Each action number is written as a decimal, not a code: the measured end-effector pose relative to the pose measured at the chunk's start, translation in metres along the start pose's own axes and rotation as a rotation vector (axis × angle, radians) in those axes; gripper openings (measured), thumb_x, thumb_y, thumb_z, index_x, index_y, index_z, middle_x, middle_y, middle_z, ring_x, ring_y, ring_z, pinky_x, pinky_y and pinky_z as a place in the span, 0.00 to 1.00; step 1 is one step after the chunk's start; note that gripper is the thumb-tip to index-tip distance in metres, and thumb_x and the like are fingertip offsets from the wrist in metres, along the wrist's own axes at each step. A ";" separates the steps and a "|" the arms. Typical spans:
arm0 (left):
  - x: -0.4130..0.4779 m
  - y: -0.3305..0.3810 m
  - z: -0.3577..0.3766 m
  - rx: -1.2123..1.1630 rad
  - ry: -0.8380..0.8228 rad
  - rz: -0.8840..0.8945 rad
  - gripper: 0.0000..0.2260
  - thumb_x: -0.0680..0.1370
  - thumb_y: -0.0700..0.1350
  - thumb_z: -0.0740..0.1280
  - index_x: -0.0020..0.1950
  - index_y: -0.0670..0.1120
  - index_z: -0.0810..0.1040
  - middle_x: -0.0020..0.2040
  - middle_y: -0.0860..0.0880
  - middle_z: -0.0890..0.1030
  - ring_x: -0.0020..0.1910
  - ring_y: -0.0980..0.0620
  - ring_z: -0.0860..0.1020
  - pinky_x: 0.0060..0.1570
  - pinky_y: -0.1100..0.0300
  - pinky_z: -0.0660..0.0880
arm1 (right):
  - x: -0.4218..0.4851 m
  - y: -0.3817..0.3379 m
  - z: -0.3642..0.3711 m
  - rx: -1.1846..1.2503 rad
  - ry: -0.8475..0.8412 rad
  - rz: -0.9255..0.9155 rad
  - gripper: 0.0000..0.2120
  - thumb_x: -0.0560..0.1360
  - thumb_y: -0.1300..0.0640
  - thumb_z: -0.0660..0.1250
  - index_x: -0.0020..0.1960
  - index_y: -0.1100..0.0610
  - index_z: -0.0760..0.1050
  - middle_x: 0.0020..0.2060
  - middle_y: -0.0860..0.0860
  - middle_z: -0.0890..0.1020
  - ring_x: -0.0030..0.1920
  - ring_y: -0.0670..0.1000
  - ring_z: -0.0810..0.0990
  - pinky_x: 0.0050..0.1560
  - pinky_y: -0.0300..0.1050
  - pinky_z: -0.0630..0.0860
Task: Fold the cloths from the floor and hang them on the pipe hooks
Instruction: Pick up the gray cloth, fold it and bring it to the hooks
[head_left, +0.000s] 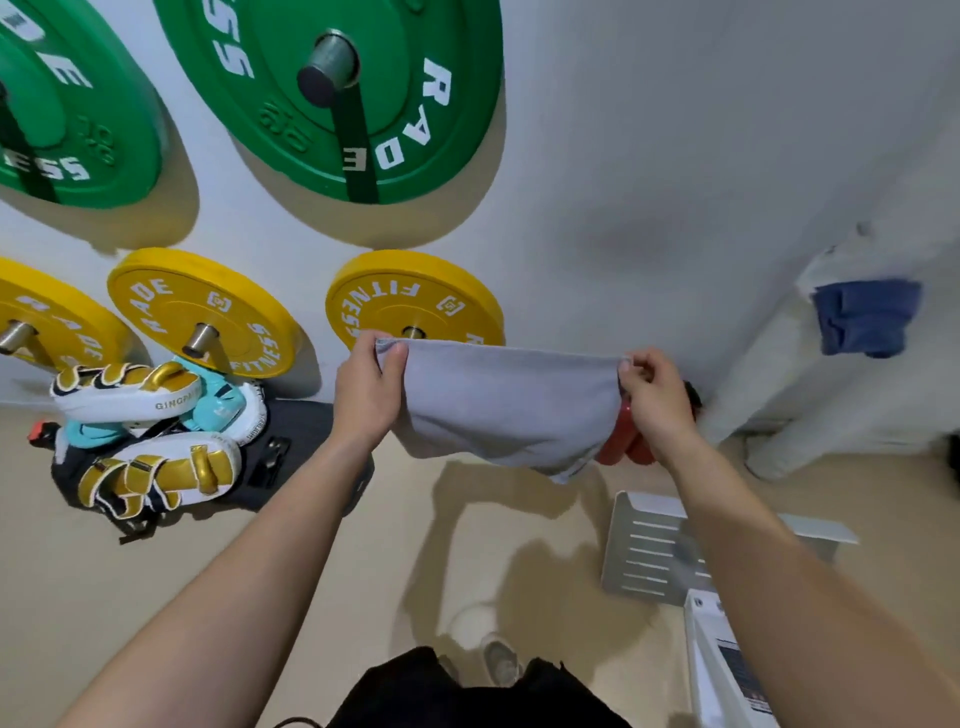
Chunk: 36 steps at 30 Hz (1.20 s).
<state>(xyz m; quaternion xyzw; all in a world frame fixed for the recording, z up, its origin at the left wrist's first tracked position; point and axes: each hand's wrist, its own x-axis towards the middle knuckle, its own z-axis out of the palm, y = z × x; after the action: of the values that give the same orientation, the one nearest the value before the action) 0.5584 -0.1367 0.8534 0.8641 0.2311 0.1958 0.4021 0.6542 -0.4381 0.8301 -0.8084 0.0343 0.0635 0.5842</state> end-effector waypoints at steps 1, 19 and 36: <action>0.004 0.004 0.005 0.019 0.014 0.026 0.06 0.82 0.49 0.63 0.52 0.47 0.74 0.46 0.50 0.79 0.46 0.49 0.74 0.43 0.56 0.66 | -0.001 0.000 0.000 -0.044 0.071 -0.013 0.05 0.82 0.57 0.60 0.50 0.58 0.73 0.38 0.52 0.76 0.35 0.51 0.72 0.33 0.40 0.69; 0.036 -0.016 0.052 -0.381 -0.209 -0.387 0.12 0.76 0.48 0.73 0.40 0.41 0.81 0.33 0.49 0.77 0.34 0.51 0.72 0.35 0.58 0.68 | -0.041 0.037 -0.002 0.070 0.298 0.200 0.05 0.79 0.58 0.65 0.49 0.60 0.77 0.33 0.49 0.78 0.35 0.48 0.75 0.41 0.45 0.72; -0.058 0.059 0.147 -0.521 -0.538 -0.347 0.04 0.75 0.42 0.71 0.42 0.42 0.83 0.38 0.38 0.82 0.39 0.47 0.80 0.48 0.39 0.80 | -0.037 0.035 0.036 0.246 0.124 0.154 0.04 0.73 0.57 0.74 0.41 0.56 0.81 0.32 0.51 0.84 0.33 0.51 0.82 0.40 0.54 0.81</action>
<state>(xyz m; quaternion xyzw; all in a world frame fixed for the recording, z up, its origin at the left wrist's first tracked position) 0.6024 -0.2914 0.8029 0.7020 0.2028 -0.0559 0.6804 0.6109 -0.4159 0.7914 -0.7279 0.1399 0.0533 0.6691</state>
